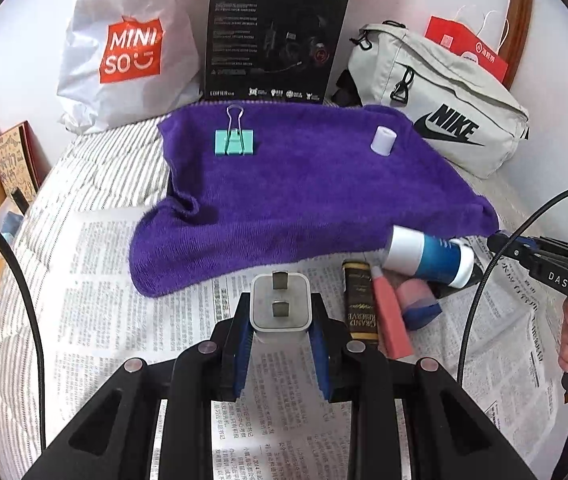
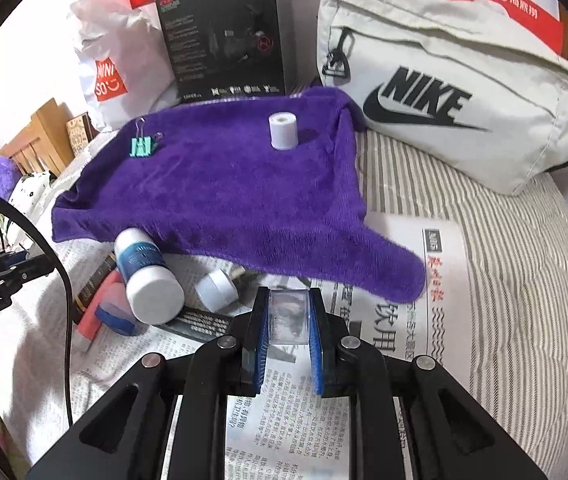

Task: Organize rigid objects
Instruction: 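Carry the charger and clear cup onto the towel and release both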

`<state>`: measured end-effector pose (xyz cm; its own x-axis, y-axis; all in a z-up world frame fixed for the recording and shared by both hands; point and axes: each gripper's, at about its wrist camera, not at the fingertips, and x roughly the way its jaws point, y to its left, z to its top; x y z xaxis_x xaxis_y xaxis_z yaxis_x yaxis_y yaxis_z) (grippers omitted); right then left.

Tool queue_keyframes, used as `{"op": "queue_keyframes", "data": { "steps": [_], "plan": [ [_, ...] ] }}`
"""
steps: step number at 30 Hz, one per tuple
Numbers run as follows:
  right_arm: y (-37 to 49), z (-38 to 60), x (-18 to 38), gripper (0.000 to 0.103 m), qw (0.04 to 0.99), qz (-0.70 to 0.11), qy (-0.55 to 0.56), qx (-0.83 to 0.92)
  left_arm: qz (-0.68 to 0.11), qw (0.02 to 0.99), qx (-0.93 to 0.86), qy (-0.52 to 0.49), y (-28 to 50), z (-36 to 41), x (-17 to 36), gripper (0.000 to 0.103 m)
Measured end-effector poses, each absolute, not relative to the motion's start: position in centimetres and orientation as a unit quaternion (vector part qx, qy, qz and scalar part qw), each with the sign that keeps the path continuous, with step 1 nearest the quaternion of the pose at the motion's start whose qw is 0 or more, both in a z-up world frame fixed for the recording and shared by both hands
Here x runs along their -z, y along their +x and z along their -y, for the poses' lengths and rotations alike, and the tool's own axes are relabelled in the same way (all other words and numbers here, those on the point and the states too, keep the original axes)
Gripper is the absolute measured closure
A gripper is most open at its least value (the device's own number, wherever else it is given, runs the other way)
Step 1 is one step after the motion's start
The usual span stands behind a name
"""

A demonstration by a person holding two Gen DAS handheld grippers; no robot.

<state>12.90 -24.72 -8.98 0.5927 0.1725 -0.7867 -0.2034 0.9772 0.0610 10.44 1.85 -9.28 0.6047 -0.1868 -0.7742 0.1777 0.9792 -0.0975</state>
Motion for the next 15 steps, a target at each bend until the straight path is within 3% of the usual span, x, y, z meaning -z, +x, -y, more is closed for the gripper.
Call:
{"op": "queue_keyframes", "data": {
  "steps": [15],
  "plan": [
    [15.1, 24.0, 6.7, 0.086, 0.896, -0.424, -0.020, -0.126, -0.419, 0.904, 0.081, 0.006, 12.3, -3.1, 5.7, 0.078]
  ]
}}
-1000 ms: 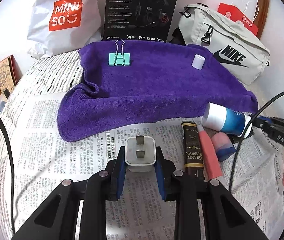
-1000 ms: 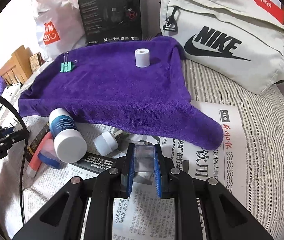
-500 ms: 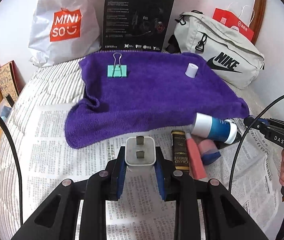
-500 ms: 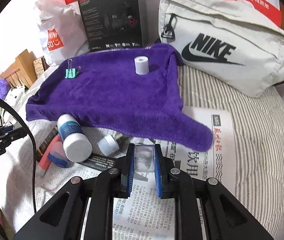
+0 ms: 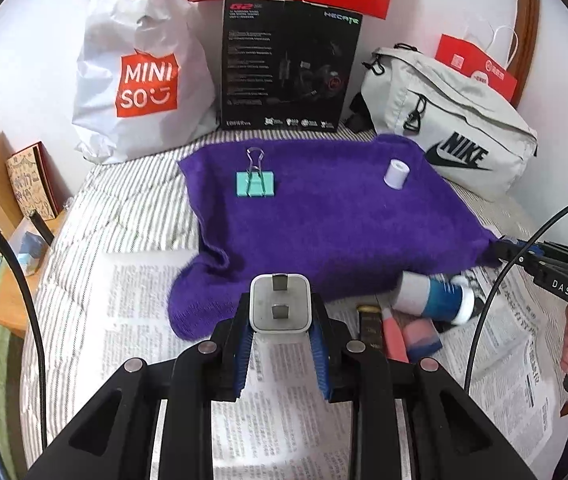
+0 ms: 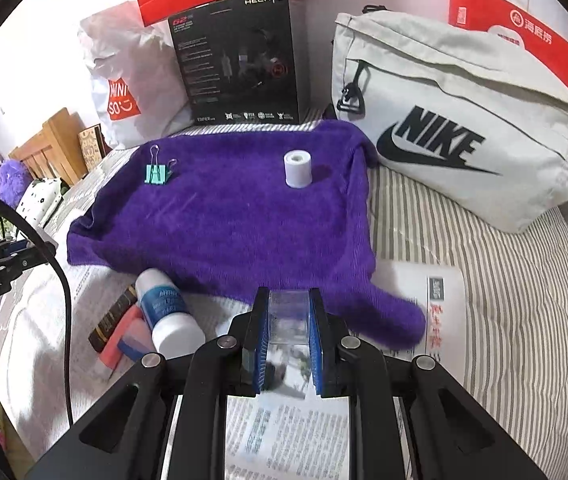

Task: Organize rigid objects
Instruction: 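Carry the charger and clear cup onto the towel and release both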

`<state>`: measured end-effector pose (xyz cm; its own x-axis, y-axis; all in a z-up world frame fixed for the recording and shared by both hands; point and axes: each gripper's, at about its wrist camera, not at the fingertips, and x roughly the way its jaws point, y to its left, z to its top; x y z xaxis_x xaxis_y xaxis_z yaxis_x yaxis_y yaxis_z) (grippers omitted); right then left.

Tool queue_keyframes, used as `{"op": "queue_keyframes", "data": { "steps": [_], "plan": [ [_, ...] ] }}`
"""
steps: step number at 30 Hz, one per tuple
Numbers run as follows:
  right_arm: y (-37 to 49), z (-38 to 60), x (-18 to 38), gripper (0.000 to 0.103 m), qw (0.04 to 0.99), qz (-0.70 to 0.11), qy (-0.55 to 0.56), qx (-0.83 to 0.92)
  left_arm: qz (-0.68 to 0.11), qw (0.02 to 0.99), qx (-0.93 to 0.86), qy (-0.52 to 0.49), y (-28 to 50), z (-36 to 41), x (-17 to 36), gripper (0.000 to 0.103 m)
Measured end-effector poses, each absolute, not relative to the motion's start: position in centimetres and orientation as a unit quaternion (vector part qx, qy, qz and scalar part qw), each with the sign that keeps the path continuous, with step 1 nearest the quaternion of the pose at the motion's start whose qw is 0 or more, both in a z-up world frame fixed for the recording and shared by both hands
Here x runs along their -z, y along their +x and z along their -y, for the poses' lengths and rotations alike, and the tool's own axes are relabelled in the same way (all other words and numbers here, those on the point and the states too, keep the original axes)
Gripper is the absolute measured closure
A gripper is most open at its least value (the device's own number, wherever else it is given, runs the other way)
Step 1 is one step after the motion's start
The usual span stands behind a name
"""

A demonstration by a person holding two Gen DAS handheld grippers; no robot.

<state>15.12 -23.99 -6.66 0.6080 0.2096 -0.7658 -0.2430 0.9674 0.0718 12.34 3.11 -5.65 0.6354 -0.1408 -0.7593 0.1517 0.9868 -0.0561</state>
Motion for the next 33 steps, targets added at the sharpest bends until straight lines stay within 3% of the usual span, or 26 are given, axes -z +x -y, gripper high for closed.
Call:
{"op": "queue_keyframes", "data": {
  "steps": [33],
  "plan": [
    [25.7, 22.3, 8.4, 0.086, 0.889, -0.440, -0.052, -0.115, -0.440, 0.891, 0.109, 0.010, 24.0, -3.0, 7.6, 0.078]
  ]
}}
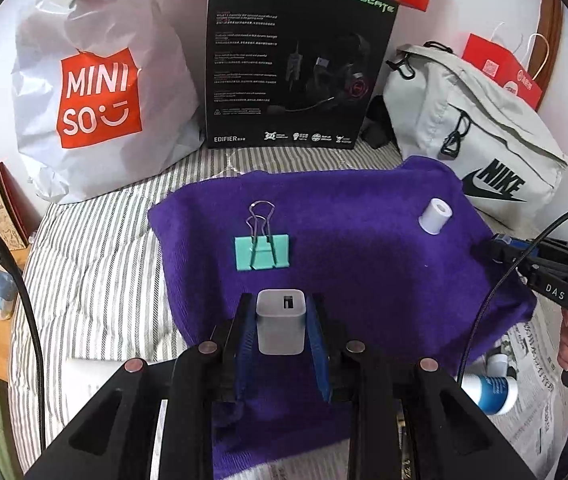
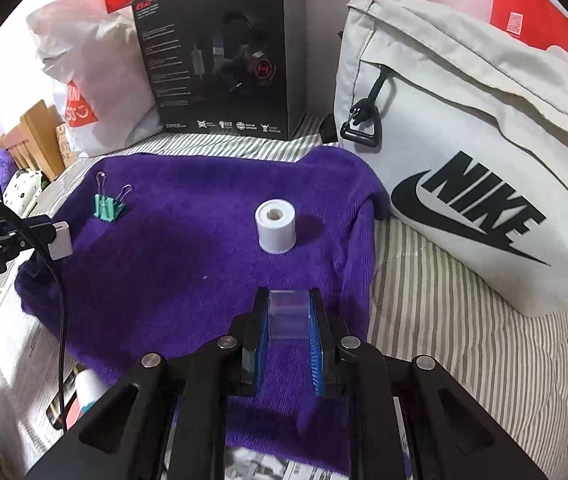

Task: Organize rigid objects
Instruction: 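Carry the charger and clear cup onto the towel and release both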

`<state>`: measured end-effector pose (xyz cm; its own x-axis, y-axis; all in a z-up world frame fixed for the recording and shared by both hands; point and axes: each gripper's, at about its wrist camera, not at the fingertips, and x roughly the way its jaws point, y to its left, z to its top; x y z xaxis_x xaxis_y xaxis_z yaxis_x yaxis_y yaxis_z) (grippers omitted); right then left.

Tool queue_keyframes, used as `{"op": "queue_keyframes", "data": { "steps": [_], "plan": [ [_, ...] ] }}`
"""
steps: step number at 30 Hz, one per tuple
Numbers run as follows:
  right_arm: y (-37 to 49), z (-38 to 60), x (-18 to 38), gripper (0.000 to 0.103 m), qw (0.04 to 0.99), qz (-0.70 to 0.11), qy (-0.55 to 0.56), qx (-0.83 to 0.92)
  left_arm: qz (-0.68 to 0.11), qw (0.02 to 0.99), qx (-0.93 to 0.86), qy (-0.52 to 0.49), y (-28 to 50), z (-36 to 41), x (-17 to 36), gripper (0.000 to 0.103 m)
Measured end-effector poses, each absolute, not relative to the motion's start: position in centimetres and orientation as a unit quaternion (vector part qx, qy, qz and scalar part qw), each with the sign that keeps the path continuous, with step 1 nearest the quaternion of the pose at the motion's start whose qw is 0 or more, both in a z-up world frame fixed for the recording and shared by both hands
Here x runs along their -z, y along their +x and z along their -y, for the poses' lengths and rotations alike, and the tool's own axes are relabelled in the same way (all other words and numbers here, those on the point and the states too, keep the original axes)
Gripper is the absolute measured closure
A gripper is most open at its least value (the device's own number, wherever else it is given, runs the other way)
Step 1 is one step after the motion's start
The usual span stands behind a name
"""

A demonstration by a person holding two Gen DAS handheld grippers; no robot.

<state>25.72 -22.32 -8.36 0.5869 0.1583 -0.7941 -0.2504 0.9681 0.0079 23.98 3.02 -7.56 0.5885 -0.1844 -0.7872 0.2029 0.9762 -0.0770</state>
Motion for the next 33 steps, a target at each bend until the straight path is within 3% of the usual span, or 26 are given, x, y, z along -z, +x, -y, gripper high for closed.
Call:
{"op": "queue_keyframes", "data": {
  "steps": [27, 31, 33],
  "plan": [
    [30.5, 21.0, 11.6, 0.085, 0.875, -0.466, -0.065, -0.118, -0.466, 0.879, 0.100, 0.022, 28.2, -2.8, 10.2, 0.077],
    [30.5, 20.9, 11.6, 0.081, 0.873, -0.467, -0.067, -0.126, -0.482, 0.871, 0.090, 0.028, 28.3, -2.5, 11.0, 0.076],
    [30.2, 20.9, 11.6, 0.073, 0.872, -0.468, -0.069, -0.127, -0.485, 0.869, 0.089, 0.029, 28.1, -2.4, 11.4, 0.076]
  ]
}}
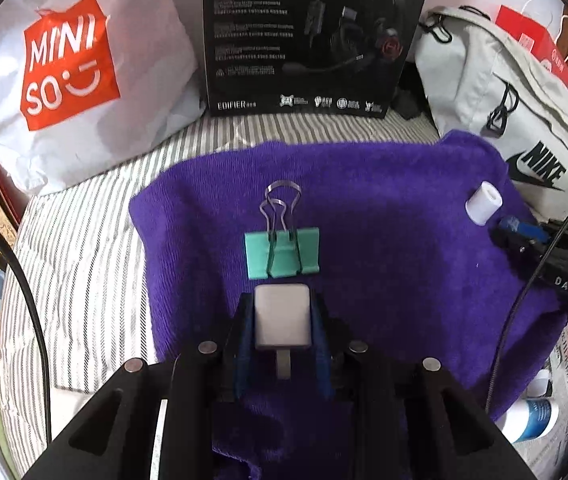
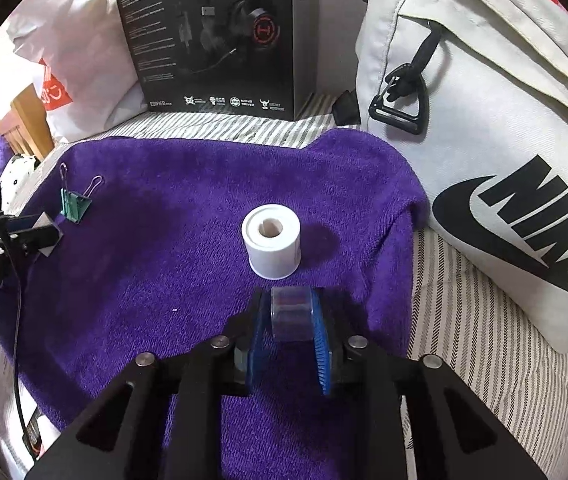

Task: Organize rigid objects
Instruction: 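Carry the charger and clear cup onto the towel and release both, then grasp the dark Grand Reserve tube with the left gripper while the right grasps the blue-and-white jar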

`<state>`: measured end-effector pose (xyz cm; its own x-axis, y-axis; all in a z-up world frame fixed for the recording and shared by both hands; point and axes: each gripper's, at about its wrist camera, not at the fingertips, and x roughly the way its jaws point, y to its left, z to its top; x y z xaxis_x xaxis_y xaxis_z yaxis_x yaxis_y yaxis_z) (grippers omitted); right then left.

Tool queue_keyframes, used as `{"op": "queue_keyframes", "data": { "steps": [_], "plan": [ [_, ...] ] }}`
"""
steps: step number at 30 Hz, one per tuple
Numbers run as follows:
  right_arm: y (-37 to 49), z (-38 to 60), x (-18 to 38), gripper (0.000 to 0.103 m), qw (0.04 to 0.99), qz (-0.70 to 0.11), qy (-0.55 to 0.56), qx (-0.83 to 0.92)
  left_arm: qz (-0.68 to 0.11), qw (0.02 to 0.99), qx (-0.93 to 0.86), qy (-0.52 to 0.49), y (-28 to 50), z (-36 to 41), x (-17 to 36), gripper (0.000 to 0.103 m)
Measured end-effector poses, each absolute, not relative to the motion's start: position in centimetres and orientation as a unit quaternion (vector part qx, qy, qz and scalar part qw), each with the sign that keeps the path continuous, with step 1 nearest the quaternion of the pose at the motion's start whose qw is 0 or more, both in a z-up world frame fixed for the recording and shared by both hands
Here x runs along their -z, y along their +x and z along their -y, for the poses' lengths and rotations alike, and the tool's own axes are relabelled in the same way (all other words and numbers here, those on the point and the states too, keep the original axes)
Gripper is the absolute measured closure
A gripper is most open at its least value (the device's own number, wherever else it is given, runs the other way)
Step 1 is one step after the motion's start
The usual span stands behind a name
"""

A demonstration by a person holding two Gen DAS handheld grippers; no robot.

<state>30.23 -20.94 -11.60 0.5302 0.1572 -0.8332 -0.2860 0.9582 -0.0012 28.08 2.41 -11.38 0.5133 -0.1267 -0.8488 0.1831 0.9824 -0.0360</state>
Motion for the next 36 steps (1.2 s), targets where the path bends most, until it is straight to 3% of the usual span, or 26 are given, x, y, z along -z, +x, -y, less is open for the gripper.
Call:
{"op": "queue_keyframes", "data": {
  "steps": [8, 19, 36],
  "plan": [
    [27.8, 21.3, 10.3, 0.061, 0.877, -0.462, -0.076, -0.112, -0.496, 0.864, 0.085, 0.028, 26.9, -2.6, 11.1, 0.075],
    [22.6, 21.8, 7.7, 0.061, 0.886, -0.445, -0.067, -0.116, -0.512, 0.856, 0.065, 0.038, 23.6, -2.5, 10.1, 0.069],
    [13.3, 23.5, 7.0, 0.060, 0.891, -0.442, -0.012, -0.103, -0.470, 0.879, 0.061, 0.045, 14.6, -2.0, 7.3, 0.064]
  ]
}}
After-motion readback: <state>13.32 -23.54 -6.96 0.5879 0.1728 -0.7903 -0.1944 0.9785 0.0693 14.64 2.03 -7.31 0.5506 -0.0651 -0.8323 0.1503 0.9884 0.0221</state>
